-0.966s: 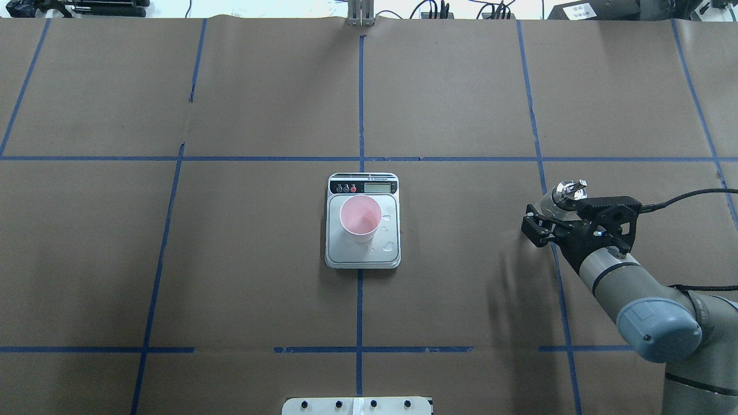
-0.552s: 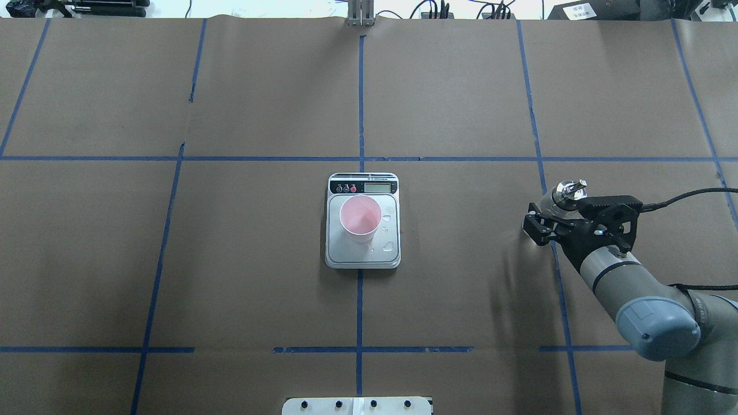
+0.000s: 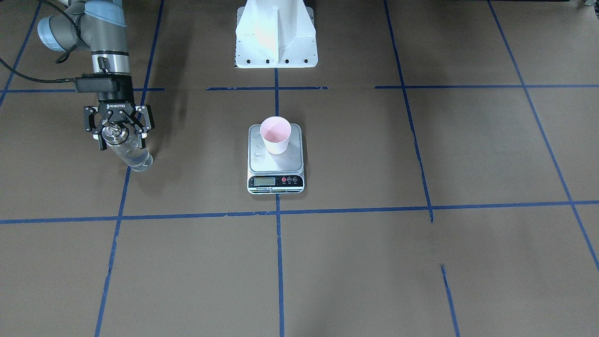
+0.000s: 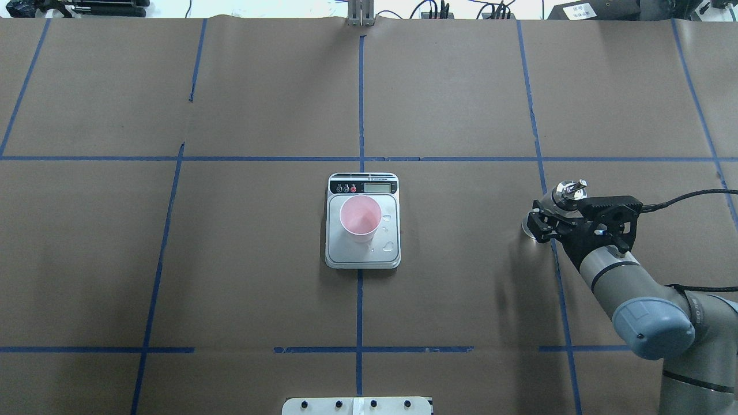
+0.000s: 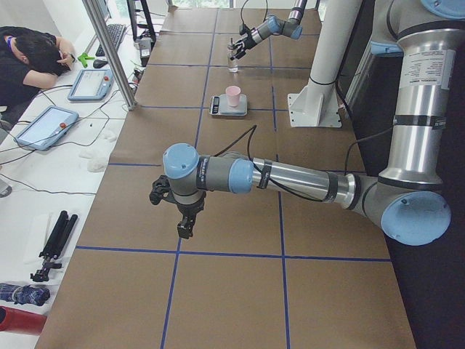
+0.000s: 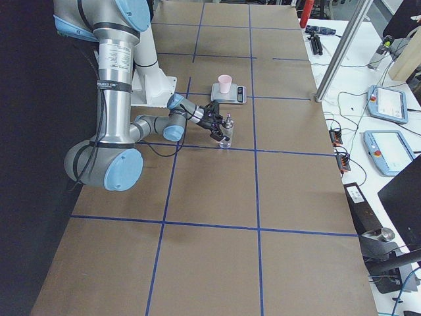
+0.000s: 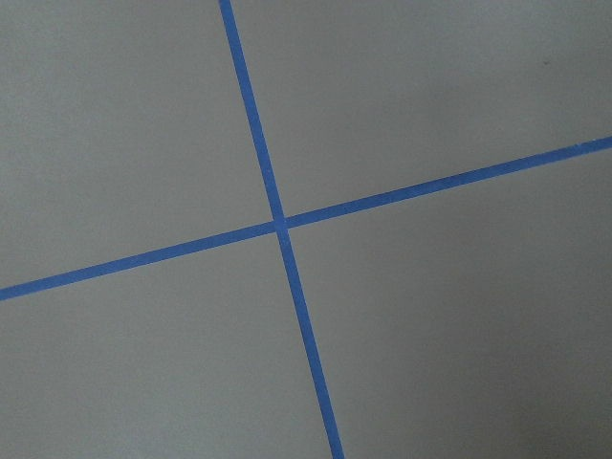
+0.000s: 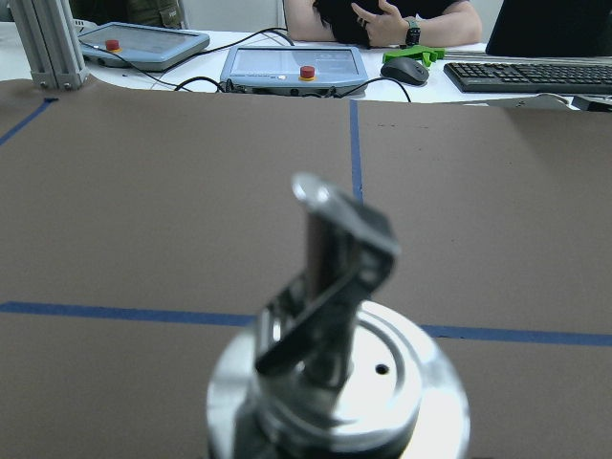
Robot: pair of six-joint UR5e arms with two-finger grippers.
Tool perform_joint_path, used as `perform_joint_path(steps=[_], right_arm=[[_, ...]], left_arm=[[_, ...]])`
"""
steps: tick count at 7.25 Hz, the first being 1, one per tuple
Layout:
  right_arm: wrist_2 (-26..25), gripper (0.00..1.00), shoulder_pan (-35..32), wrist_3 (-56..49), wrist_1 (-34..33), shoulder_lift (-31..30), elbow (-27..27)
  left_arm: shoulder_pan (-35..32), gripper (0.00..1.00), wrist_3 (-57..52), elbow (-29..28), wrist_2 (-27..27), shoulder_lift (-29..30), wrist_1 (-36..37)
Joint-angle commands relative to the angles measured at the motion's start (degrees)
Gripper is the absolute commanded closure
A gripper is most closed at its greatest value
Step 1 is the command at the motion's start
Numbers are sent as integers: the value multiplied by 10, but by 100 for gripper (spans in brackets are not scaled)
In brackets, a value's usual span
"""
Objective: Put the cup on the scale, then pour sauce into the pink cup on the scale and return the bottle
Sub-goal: 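Grasp the clear bottle with the right gripper and lift it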
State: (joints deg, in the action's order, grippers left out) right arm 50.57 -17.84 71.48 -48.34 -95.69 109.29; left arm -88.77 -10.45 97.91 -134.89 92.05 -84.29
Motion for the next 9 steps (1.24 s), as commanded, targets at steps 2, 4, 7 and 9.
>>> perform_joint_path(steps=[2, 4, 7, 9], right_arm=[[-22, 100, -1, -2, 7, 10, 1], [-29, 100, -9, -40, 10, 18, 18], [-32, 100, -20, -100, 8, 47, 23], [-32, 100, -27, -139, 0, 85, 22]], left_arm=[[0, 0, 0, 0, 1, 0, 0], [0, 0, 0, -2, 1, -4, 1], [-37, 0, 3, -4, -5, -40, 3], [-70, 0, 24, 14, -3, -54, -1]])
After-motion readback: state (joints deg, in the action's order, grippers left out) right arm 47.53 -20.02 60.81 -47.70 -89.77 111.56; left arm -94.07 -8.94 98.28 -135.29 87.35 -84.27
